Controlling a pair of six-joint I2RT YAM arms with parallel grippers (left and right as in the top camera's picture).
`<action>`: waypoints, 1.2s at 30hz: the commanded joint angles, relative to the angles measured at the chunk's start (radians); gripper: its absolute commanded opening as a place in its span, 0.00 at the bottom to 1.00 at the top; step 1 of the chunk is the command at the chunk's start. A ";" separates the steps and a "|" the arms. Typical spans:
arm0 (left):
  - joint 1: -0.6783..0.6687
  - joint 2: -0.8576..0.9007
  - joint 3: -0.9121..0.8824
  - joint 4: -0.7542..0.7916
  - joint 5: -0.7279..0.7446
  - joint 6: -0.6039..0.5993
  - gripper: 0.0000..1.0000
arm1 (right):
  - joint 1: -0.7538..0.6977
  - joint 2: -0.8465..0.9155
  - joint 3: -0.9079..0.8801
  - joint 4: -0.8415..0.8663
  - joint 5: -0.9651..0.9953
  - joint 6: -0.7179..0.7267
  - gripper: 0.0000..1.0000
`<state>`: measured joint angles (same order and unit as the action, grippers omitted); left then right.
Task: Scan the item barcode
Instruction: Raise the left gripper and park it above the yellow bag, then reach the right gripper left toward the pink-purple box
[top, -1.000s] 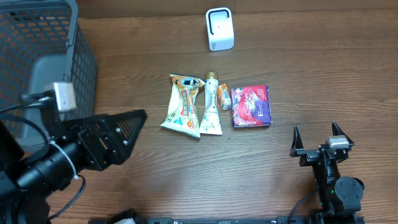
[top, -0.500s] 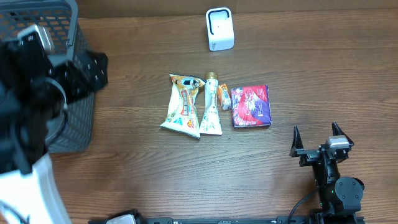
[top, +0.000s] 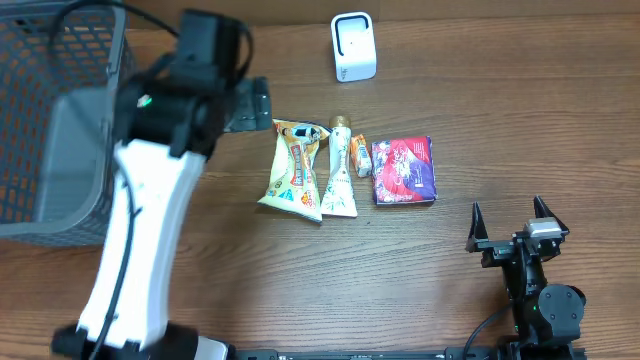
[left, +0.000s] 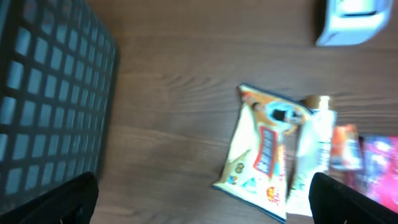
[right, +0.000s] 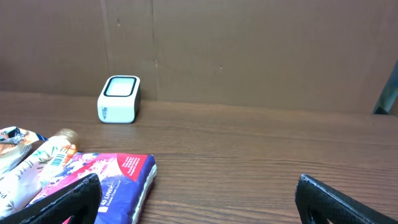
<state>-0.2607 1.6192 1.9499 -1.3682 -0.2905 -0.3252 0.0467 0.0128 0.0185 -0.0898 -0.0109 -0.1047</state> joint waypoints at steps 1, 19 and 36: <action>0.008 0.109 0.003 -0.030 -0.112 -0.163 1.00 | 0.005 -0.010 -0.011 0.007 0.002 -0.001 1.00; 0.126 0.402 0.003 -0.010 0.000 -0.185 1.00 | 0.005 -0.010 -0.011 0.095 -0.096 0.018 1.00; 0.126 0.436 0.003 -0.010 0.001 -0.185 1.00 | -0.038 0.061 0.250 0.203 -0.683 0.145 1.00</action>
<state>-0.1310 2.0472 1.9499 -1.3796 -0.2947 -0.4957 0.0322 0.0280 0.1116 0.1875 -0.6674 0.0486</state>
